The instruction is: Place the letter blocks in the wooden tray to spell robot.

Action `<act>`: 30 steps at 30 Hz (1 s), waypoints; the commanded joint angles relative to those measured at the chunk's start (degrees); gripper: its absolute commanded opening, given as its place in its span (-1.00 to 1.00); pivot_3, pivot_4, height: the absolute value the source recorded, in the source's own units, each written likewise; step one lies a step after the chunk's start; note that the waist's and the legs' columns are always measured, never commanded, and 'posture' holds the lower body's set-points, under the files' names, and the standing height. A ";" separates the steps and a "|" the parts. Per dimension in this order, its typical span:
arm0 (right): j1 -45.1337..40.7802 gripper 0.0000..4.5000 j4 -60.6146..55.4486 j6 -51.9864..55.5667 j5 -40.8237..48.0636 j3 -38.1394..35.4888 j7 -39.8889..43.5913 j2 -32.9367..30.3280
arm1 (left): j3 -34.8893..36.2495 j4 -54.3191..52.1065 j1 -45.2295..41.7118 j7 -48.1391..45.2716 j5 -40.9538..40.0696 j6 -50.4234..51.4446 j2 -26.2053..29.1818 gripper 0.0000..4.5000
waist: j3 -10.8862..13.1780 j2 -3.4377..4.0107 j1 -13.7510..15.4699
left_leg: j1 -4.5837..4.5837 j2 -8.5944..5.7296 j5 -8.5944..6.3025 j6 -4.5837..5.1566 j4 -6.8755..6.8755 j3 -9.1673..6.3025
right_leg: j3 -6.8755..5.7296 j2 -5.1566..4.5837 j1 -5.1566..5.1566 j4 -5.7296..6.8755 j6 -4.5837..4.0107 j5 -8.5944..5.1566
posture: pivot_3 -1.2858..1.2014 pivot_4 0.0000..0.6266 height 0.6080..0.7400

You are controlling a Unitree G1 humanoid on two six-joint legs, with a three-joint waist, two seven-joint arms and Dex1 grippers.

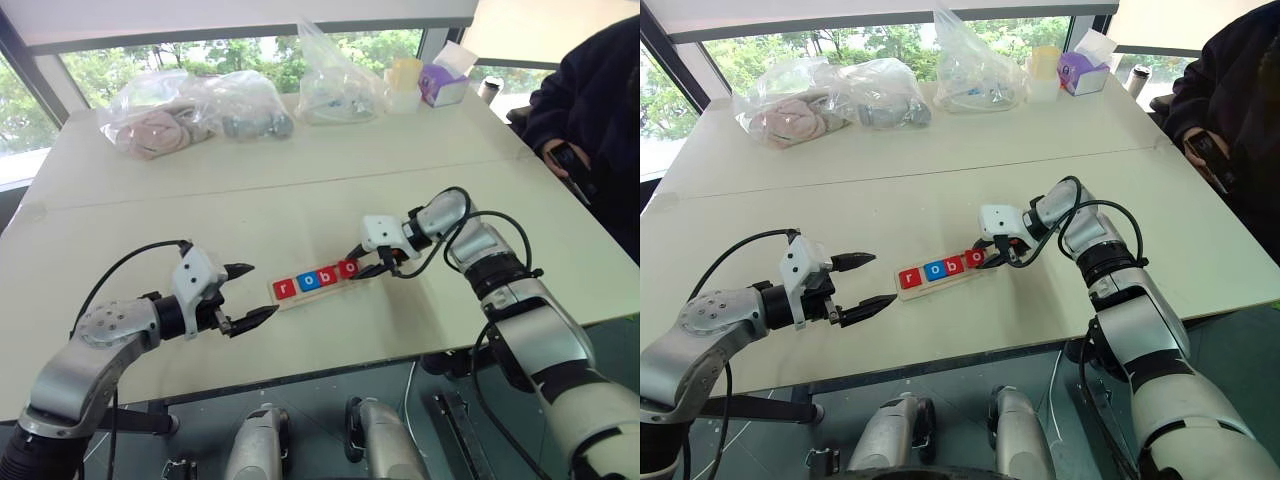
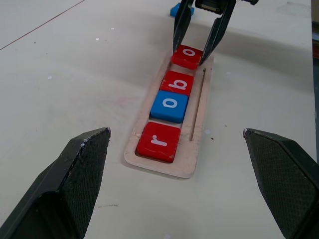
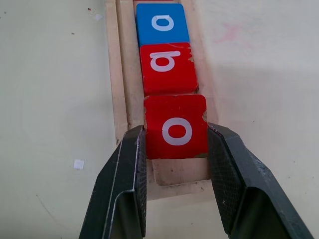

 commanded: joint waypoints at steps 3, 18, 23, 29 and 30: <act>-1.87 0.12 -0.71 -0.71 0.77 -0.64 0.15 0.93 | 1.66 -2.21 0.05 0.38 -0.64 -0.52 -0.16 1.00 | 0.00 0.00 0.00 | 0.00 0.00 0.00 0.00 0.00 0.00 | 0.00 0.00 0.00 0.00 0.00 0.00 | 0.03 -0.52 0.77; -0.57 0.97 -9.73 6.15 5.11 -5.87 -1.97 -2.36 | 0.91 -2.10 -0.58 0.36 -0.63 -0.47 -0.46 1.00 | 0.01 0.01 0.13 | -0.01 0.01 0.00 -0.01 0.00 -0.02 | 0.00 -0.01 -0.02 0.00 0.00 0.00 | 0.03 -0.52 0.77; 3.03 0.97 -13.18 7.33 4.86 -5.35 -3.38 -3.77 | 0.16 -1.40 -1.65 0.01 -0.41 -0.55 -0.81 1.00 | 0.00 -0.01 0.11 | 0.00 0.01 -0.01 -0.02 -0.01 -0.01 | 0.00 -0.02 0.01 -0.05 0.00 0.00 | 0.03 -0.52 0.77; 5.66 0.97 -14.39 7.94 4.39 -4.87 -5.21 -3.53 | 0.23 -1.17 -2.09 -0.53 -0.37 -0.42 -0.56 1.00 | 0.00 0.01 -0.04 | -0.01 0.01 -0.01 -0.01 -0.02 0.00 | 0.00 -0.01 -0.03 -0.02 0.00 0.00 | 0.03 -0.52 0.77; 5.81 0.97 -14.13 7.68 4.25 -4.73 -5.54 -3.42 | 0.25 -1.17 -2.11 -0.57 -0.37 -0.39 -0.54 1.00 | 0.00 0.01 -0.01 | -0.01 0.01 -0.01 -0.01 -0.02 0.00 | 0.00 0.00 -0.03 -0.01 0.00 0.00 | 0.03 -0.52 0.77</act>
